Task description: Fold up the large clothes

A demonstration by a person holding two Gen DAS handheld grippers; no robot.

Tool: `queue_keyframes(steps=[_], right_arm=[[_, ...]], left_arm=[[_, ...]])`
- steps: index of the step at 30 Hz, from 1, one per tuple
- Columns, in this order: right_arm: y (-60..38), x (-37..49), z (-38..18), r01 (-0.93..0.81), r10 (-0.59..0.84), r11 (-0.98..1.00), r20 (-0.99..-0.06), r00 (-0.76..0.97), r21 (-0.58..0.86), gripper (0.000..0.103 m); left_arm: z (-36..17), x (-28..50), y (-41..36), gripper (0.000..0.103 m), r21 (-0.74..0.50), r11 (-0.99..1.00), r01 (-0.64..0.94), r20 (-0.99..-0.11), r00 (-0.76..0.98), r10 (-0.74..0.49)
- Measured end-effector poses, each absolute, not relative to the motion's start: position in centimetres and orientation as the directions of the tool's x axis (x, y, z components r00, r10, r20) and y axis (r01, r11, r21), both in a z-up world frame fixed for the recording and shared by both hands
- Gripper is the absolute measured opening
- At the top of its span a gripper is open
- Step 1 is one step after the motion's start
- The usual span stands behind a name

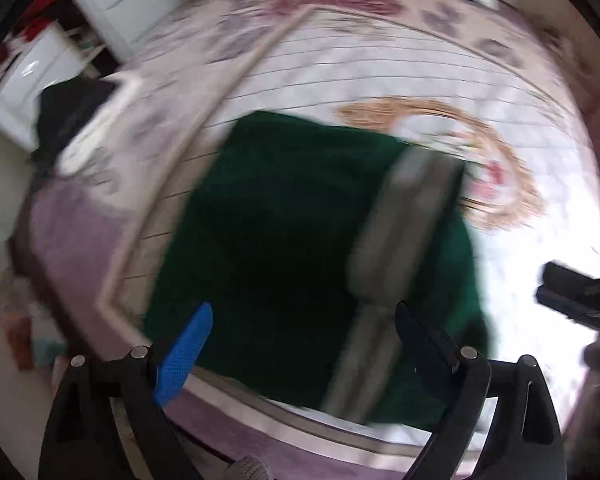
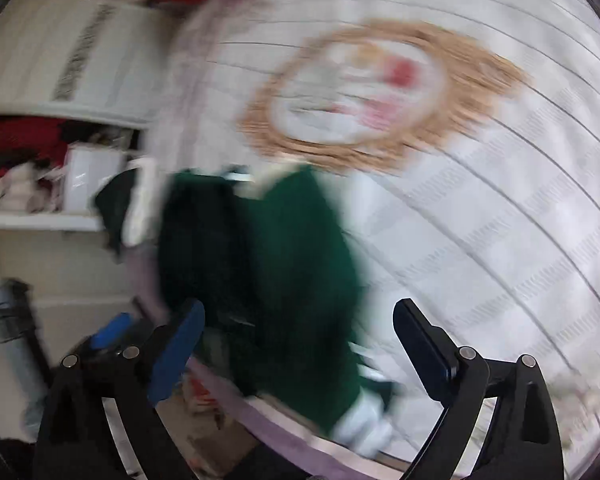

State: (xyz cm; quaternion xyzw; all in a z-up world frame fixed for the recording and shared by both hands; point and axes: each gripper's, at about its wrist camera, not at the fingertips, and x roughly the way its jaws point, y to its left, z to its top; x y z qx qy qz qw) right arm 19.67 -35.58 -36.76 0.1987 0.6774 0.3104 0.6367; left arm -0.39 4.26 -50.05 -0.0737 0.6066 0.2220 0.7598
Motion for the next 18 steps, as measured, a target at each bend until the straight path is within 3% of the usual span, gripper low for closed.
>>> queue_keyframes(steps=[5, 6, 7, 8, 14, 16, 18], right_arm=[[-26.5, 21.6, -39.2, -0.172, 0.679, 0.669, -0.688, -0.257, 0.723, 0.096], [-25.3, 21.2, -40.0, -0.172, 0.667, 0.673, -0.691, -0.28, 0.719, 0.081], [-23.8, 21.7, -41.1, -0.169, 0.67, 0.662, -0.678, -0.303, 0.73, 0.052], [-23.4, 22.1, -41.4, -0.144, 0.689, 0.642, -0.649, -0.324, 0.753, 0.011], [-25.4, 25.0, -38.8, -0.148, 0.63, 0.746, -0.76, -0.16, 0.65, 0.01], [-26.4, 26.4, -42.0, -0.12, 0.536, 0.822, -0.827, -0.167, 0.557, 0.01], [-26.2, 27.4, -45.4, -0.105, 0.485, 0.85, -0.846, -0.222, 0.516, 0.02]], left_arm=[[-52.7, -2.9, 8.4, 0.093, 0.217, 0.817, -0.534, -0.954, 0.061, 0.293], [-53.0, -3.5, 9.0, 0.093, 0.21, 0.805, -0.555, -0.957, 0.051, 0.285], [-53.2, -4.0, 9.5, 0.093, 0.209, 0.794, -0.571, -0.958, 0.045, 0.284], [-53.2, -4.7, 9.9, 0.093, 0.206, 0.787, -0.582, -0.959, 0.041, 0.282], [-53.6, -7.3, 12.1, 0.093, 0.177, 0.741, -0.648, -0.968, 0.023, 0.251], [-54.1, -7.5, 12.8, 0.093, 0.162, 0.725, -0.669, -0.974, 0.009, 0.226], [-54.2, -7.7, 13.4, 0.093, 0.145, 0.712, -0.687, -0.978, 0.009, 0.207]])
